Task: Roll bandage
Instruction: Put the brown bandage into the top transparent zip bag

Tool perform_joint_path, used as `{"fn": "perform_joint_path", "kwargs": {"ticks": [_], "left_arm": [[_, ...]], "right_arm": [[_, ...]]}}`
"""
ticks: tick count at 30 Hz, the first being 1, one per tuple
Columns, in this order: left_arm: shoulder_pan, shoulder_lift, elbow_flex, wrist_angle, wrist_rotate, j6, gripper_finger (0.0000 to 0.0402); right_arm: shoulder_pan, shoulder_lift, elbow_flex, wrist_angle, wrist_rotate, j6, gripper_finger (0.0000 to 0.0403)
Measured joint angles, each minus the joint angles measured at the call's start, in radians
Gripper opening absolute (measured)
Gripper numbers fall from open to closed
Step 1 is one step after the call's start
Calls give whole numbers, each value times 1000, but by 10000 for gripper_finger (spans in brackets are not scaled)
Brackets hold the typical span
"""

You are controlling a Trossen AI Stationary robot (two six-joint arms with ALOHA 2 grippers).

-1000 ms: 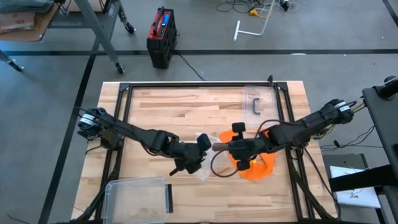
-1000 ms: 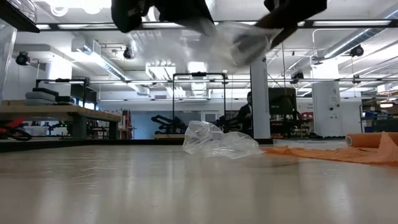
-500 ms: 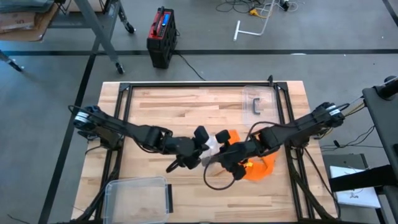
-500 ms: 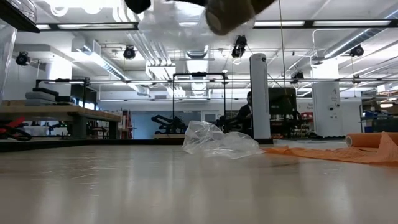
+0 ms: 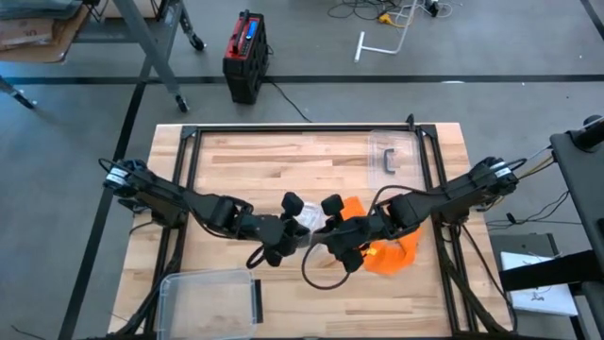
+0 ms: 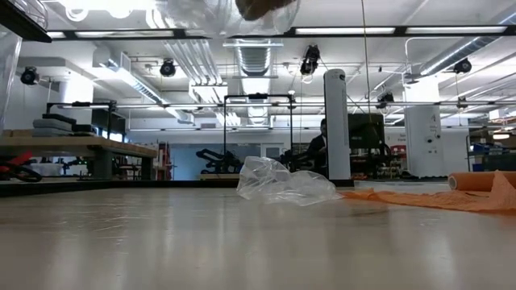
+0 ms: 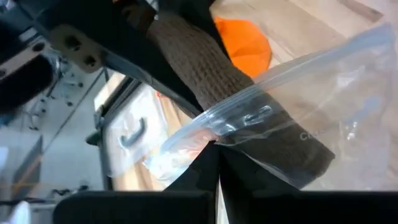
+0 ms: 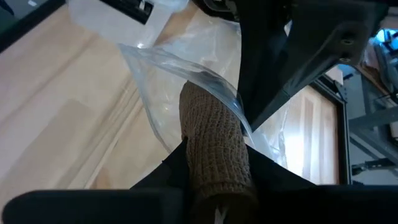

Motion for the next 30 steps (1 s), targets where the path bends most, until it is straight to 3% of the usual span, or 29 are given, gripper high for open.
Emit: {"fn": "perform_joint_path", "kwargs": {"ticks": [6, 11, 17, 25, 30], "left_arm": [[-2, -92, -213, 285, 7, -64, 0], [-2, -180, -448, 688, 35, -48, 0], [-1, -210, -678, 1162, 71, 16, 0], [6, -219, -740, 1481, 68, 30, 0], [56, -225, -662, 1550, 69, 129, 0]], "right_arm": [[0, 18, 0, 10, 3, -7, 129], [-13, 13, 0, 9, 10, -59, 160], [-25, -1, 4, 89, 40, -104, 160], [-49, -11, 135, 78, 89, 55, 169], [-76, -11, 245, -18, 90, 100, 184]]}}
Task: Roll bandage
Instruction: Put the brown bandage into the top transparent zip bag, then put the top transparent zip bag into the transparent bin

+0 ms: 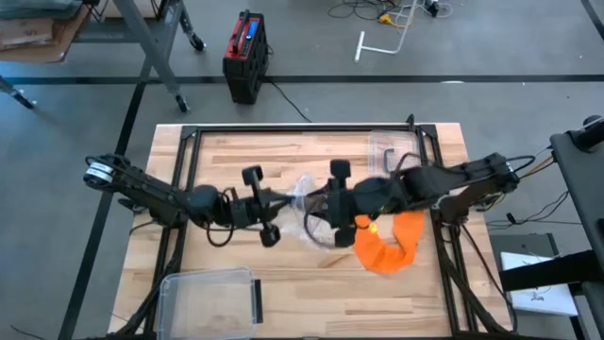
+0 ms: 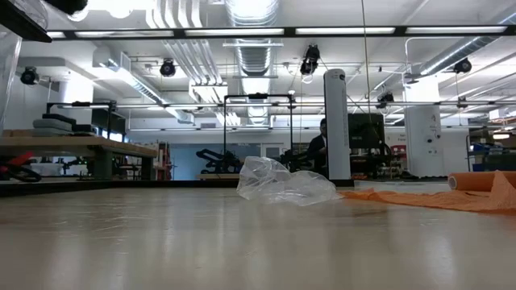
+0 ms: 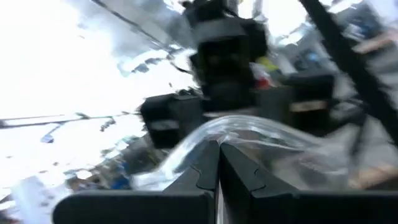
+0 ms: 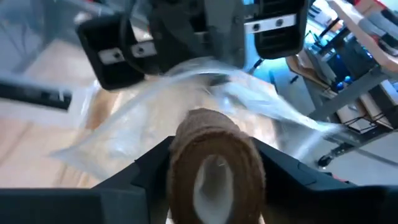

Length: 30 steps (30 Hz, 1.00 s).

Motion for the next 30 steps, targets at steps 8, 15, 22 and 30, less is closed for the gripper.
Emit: {"fn": "perform_joint_path", "kwargs": {"ticks": [8, 15, 22, 30], "left_arm": [[83, 0, 28, -72, 53, -161, 0], [87, -1, -1, 7, 70, -166, 0], [90, -53, -16, 86, -84, -97, 0], [102, -87, -17, 96, -194, -93, 0]], "right_arm": [[-63, -5, 154, -139, -218, 139, 235], [-65, -7, 280, -282, -185, 214, 292], [20, 4, 277, -370, 41, 379, 287], [21, 52, 166, -168, 138, 626, 254]]}}
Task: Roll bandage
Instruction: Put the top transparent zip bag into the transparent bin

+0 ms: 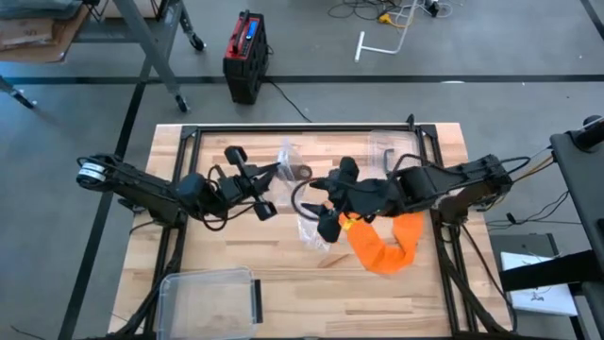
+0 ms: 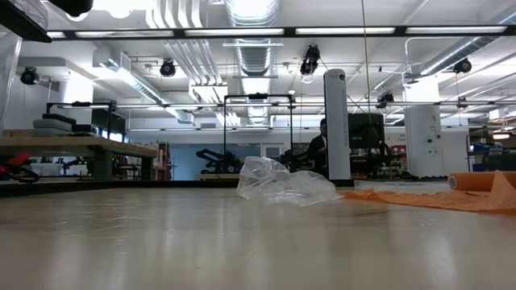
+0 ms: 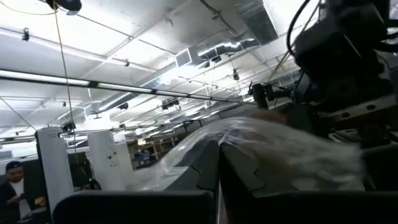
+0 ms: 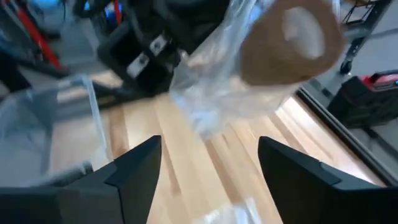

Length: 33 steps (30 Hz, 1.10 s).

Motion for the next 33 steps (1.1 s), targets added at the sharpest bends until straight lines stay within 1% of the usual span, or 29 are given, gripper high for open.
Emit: {"fn": "perform_joint_path", "kwargs": {"ticks": [2, 5, 9, 13, 18, 22, 27, 28, 30, 33], "left_arm": [[0, 1, 0, -7, 0, 2, 0], [0, 8, 0, -4, 0, 4, 0], [0, 18, 0, 0, -8, 25, 0], [2, 21, -1, -23, -27, 47, 0], [3, 23, -1, -22, -14, 45, 0], [2, 23, -1, -29, 1, 41, 0], [0, 22, -1, -97, 1, 38, 0], [-2, 20, -1, -123, -5, 36, 0], [-9, 16, -1, -168, -45, 51, 0], [-30, -5, 32, -287, -209, 125, 7]], "right_arm": [[-11, 5, -2, 63, -10, 0, 245], [-41, 7, -1, 97, -17, 1, 226], [-79, 10, -2, 102, -20, 1, 194], [-96, 11, -2, 122, -98, -18, 169], [-121, 26, -3, 105, -100, -41, 141], [-139, 36, -4, 102, -96, -83, 98], [-154, 37, 0, 68, -96, -202, 17], [-156, 37, 5, 55, -96, -233, 9], [-160, 35, 29, -3, -88, -280, 9], [-162, 33, 69, -116, -18, -308, 4]]}}
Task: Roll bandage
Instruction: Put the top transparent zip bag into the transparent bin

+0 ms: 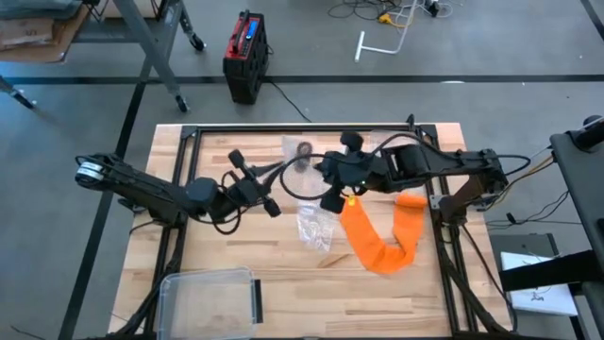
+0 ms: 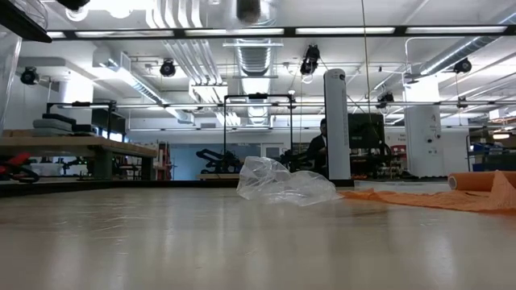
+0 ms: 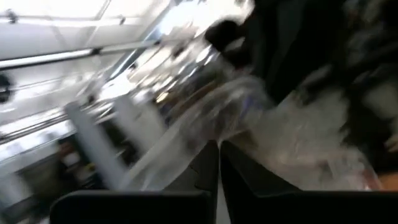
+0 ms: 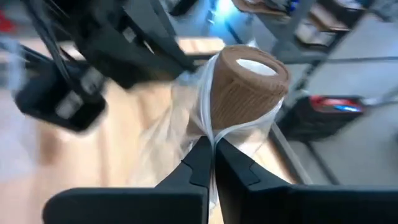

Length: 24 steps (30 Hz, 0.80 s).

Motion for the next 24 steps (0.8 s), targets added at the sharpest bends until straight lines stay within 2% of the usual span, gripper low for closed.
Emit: {"fn": "perform_joint_path", "kwargs": {"ticks": [2, 4, 5, 8, 10, 12, 16, 17, 18, 19, 22, 24], "left_arm": [[-13, -21, 32, -105, -90, 45, 20], [-24, -40, 69, -236, -131, 49, 38], [-31, -52, 88, -317, -147, 39, 48], [-39, -91, 148, -589, -185, -7, 81], [-38, -121, 184, -758, -190, -62, 102], [-37, -142, 217, -883, -175, -140, 122], [-44, -183, 234, -1071, -123, -323, 155], [-44, -193, 228, -1091, -102, -361, 162], [-44, -202, 220, -1097, -83, -376, 167], [-44, -208, 213, -1095, -69, -379, 171], [-44, -214, 194, -1093, -61, -377, 176], [-44, -215, 185, -1095, -53, -376, 177]], "right_arm": [[-3, 0, 24, -80, 28, -32, 4], [-5, -1, 35, -110, 4, -35, 3], [-6, -2, 38, -121, -49, -34, 3], [-3, -2, 48, -172, -347, -140, 2], [2, -2, 49, -252, -418, -227, 2], [-2, -2, 49, -329, -331, -259, 2], [-41, -4, 49, -477, 50, -204, 2], [-49, -3, 49, -498, 91, -171, 2], [-56, -2, 49, -504, 87, -146, 2], [-60, -1, 49, -496, 41, -130, 2], [-61, 2, 49, -441, -201, -134, 2], [-60, 2, 49, -400, -300, -151, 2]]}}
